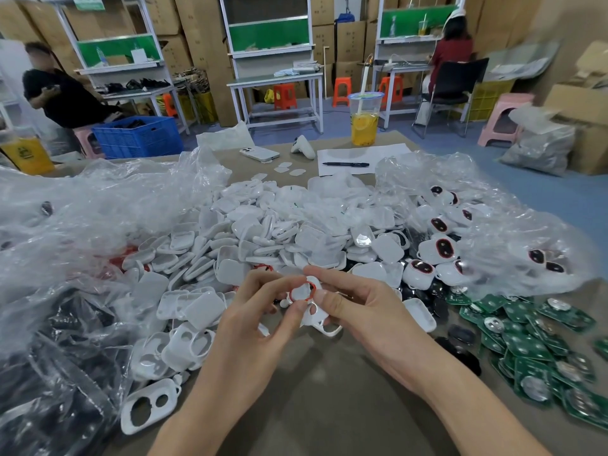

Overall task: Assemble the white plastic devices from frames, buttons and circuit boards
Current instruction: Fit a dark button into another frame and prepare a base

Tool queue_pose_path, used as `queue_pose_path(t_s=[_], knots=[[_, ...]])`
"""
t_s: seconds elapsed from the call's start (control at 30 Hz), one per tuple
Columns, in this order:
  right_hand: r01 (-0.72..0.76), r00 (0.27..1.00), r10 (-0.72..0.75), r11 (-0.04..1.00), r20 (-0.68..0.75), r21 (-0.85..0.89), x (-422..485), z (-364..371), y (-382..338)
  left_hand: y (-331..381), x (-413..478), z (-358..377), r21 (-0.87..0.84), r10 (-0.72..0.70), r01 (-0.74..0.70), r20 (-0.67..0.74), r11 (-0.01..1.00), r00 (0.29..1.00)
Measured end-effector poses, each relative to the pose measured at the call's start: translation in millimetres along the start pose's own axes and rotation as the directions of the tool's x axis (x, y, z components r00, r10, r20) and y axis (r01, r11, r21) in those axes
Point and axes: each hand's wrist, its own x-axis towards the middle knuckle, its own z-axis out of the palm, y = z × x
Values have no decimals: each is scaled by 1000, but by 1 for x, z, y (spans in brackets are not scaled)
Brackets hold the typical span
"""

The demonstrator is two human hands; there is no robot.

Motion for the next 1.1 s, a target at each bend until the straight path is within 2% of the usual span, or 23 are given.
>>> queue_pose_path(t_s=[0.3,0.53,0.6,0.73,1.1], knots=[[3,1000,-4,1000,22,19,-2,-1,-4,2,-1,1,-52,-99,99,-3,994,995],[-17,999,16,999,31,39,-2,0,-4,3,-1,3,-54,-115,114,-6,992,993],[-11,999,9,999,46,52,-2,0,-5,2,0,5,-122,-147,146,-5,982,989],[-20,998,15,996,53,85,-1,-1,-4,-2,1,5,-311,-201,221,94,924,975],[-4,999,-1,996,45,92,0,-2,0,-8,3,5,-418,-233,289,182,861,955]])
